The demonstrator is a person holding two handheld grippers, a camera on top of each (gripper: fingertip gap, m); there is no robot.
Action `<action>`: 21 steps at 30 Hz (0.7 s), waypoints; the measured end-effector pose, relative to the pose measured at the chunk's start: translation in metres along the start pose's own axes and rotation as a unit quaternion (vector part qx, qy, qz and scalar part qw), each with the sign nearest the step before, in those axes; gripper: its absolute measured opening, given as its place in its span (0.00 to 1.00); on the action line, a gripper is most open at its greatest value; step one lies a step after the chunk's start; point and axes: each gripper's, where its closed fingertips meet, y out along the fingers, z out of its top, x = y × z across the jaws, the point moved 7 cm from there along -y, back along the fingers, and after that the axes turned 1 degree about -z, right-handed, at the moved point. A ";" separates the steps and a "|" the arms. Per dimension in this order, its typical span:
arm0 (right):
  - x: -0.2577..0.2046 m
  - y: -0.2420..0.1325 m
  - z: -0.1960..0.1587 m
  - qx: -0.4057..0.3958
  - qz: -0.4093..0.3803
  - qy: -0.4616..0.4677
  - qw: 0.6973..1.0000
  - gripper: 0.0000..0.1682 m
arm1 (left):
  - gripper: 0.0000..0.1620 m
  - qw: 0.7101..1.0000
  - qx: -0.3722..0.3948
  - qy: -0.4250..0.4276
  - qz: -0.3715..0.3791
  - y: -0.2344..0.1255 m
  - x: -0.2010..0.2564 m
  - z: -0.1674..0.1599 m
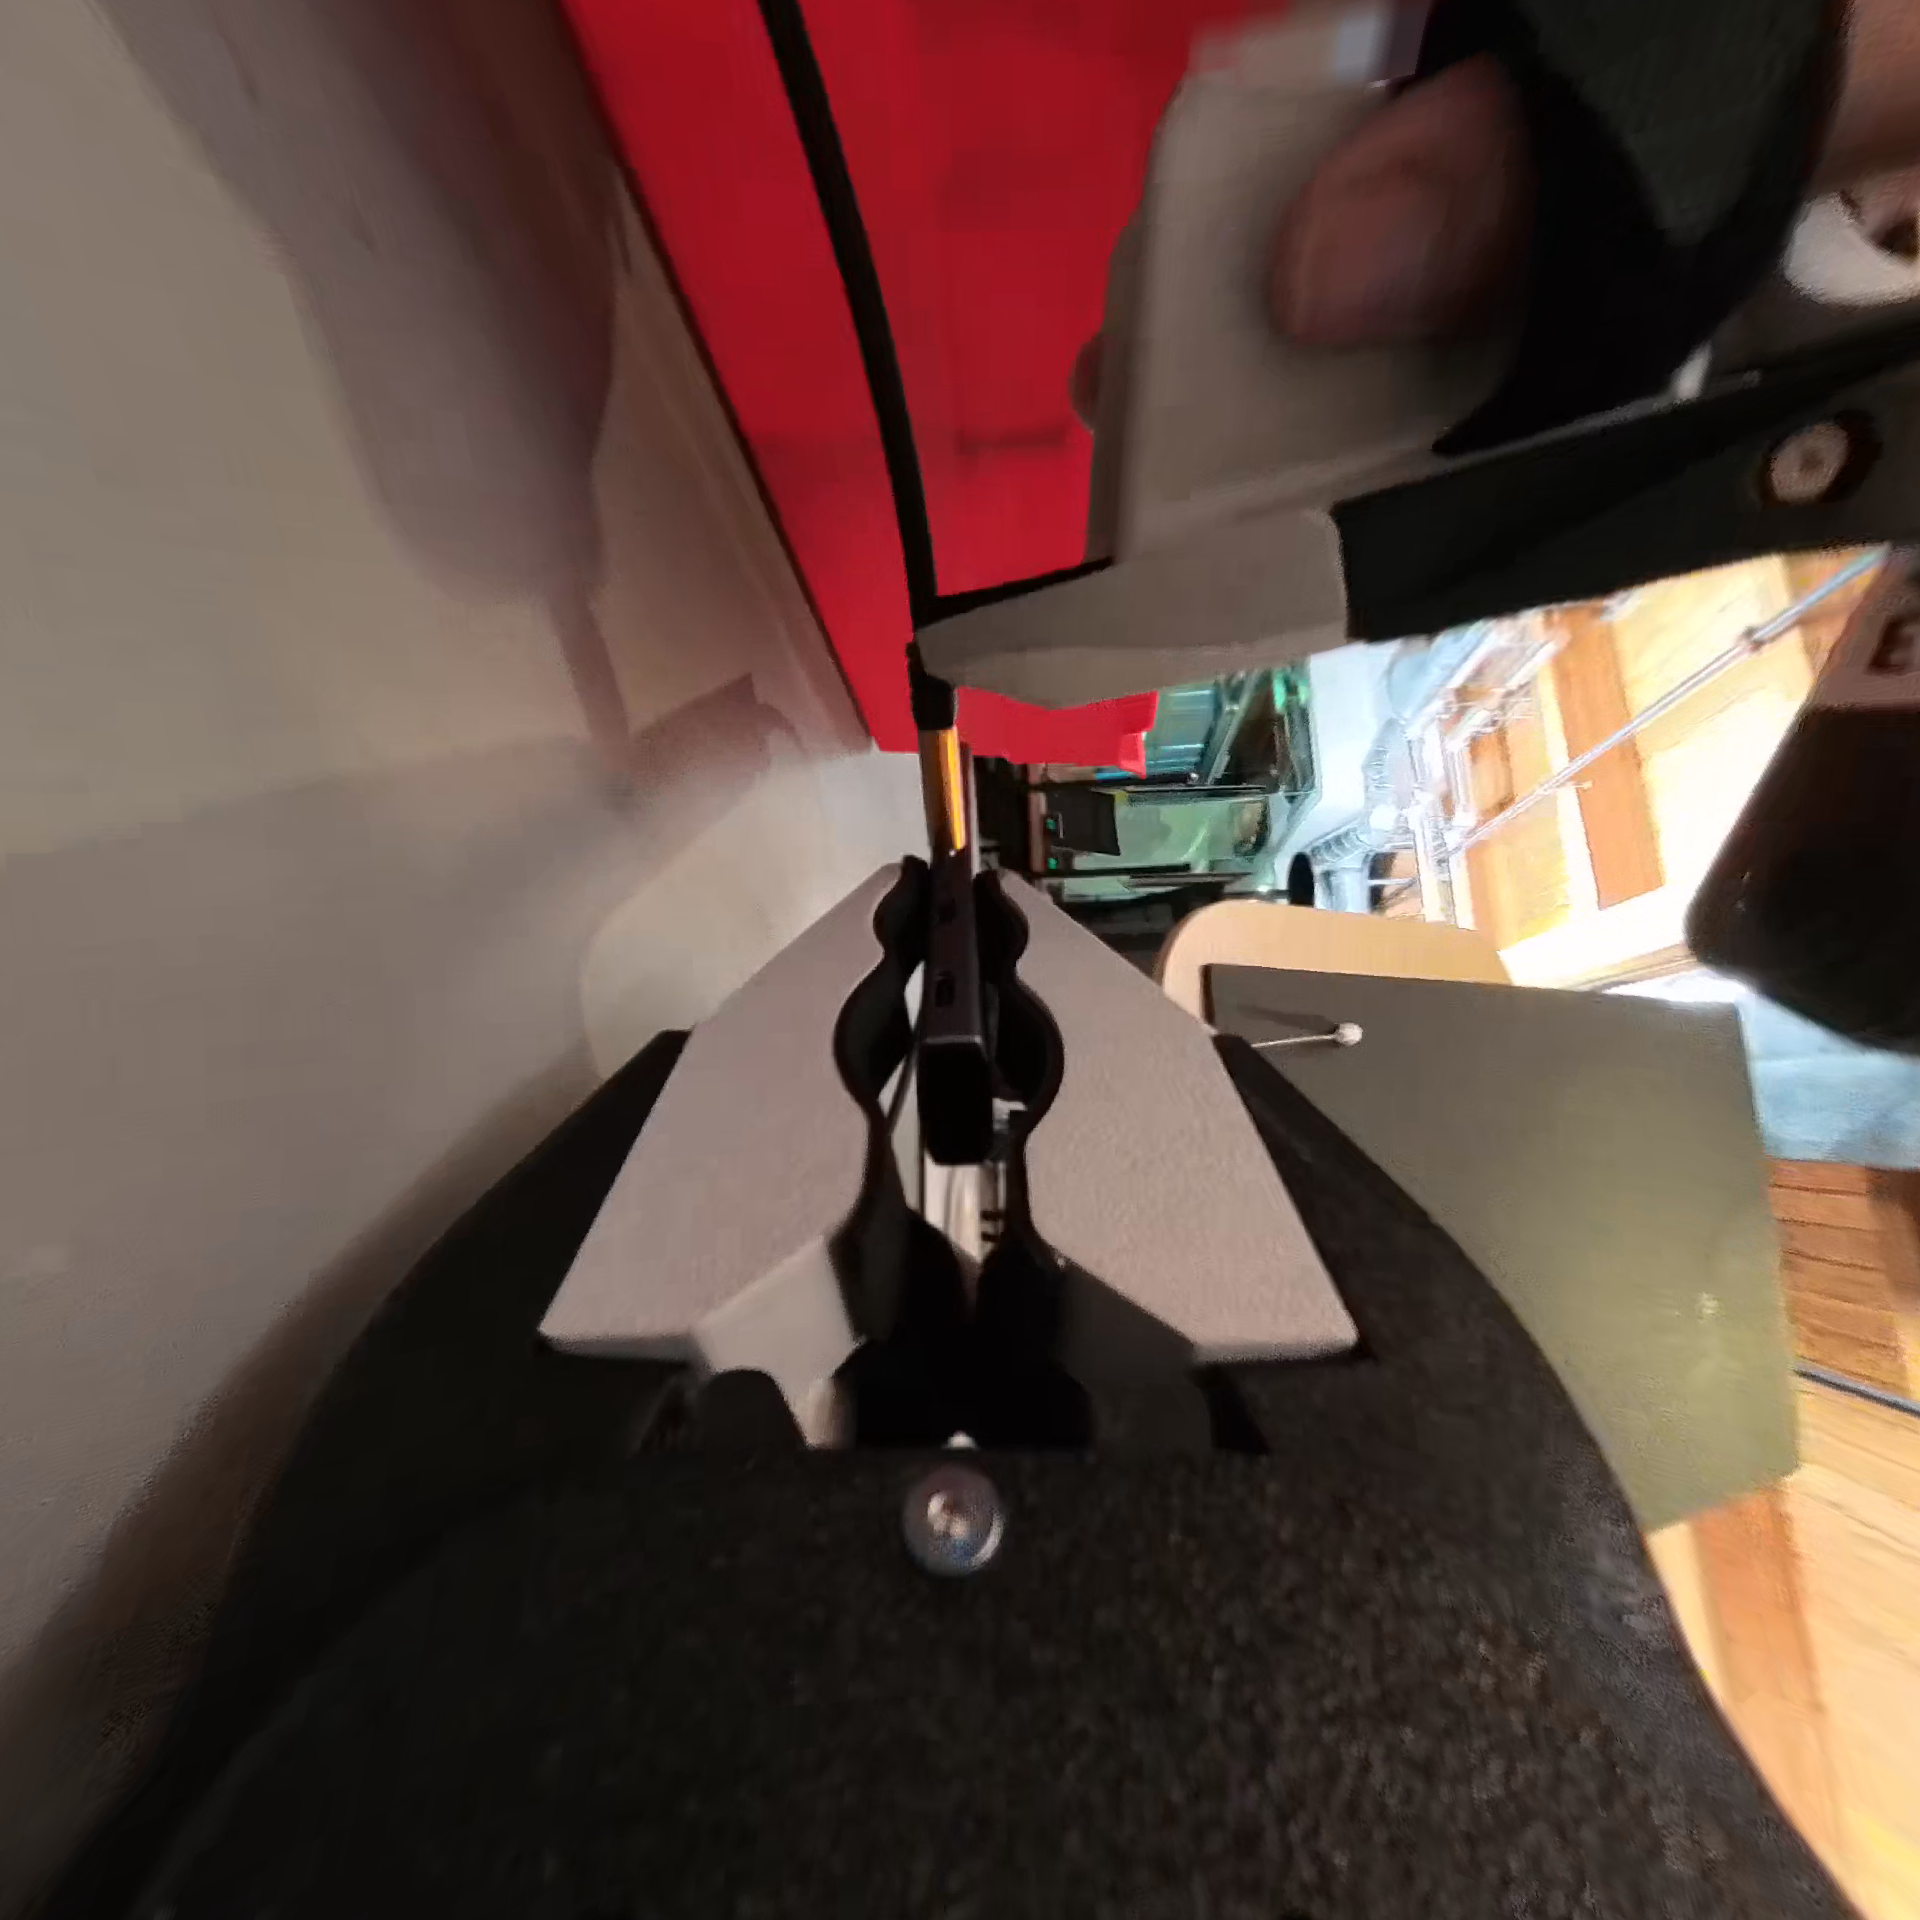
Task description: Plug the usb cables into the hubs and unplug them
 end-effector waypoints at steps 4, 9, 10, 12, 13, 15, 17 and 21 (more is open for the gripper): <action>0.011 -0.004 -0.008 0.034 -0.017 0.073 0.997 0.05 | 0.03 0.999 0.041 0.002 -0.014 -0.010 0.005 0.003; 0.009 -0.005 -0.007 0.073 0.000 0.102 0.992 0.04 | 0.02 0.991 0.117 -0.020 -0.055 -0.026 0.016 0.008; 0.010 -0.006 -0.005 0.079 -0.009 0.102 0.992 0.05 | 0.02 0.989 0.132 -0.026 -0.067 -0.028 0.020 0.009; 0.017 -0.006 -0.008 0.073 -0.028 0.118 0.990 0.05 | 0.02 0.991 0.127 -0.006 -0.031 -0.026 0.025 0.008; 0.018 -0.006 -0.009 0.080 -0.029 0.128 0.988 0.05 | 0.02 0.993 0.119 0.004 -0.012 -0.024 0.028 0.008; 0.019 -0.008 -0.010 0.086 -0.032 0.140 0.986 0.05 | 0.02 0.993 0.120 0.008 0.005 -0.022 0.034 0.009; 0.021 -0.008 -0.014 0.084 -0.023 0.171 0.981 0.04 | 0.03 0.988 0.150 0.001 0.026 -0.027 0.035 0.010; 0.025 -0.007 -0.019 0.090 -0.022 0.222 0.971 0.04 | 0.00 0.958 0.281 -0.048 0.042 -0.053 0.040 0.005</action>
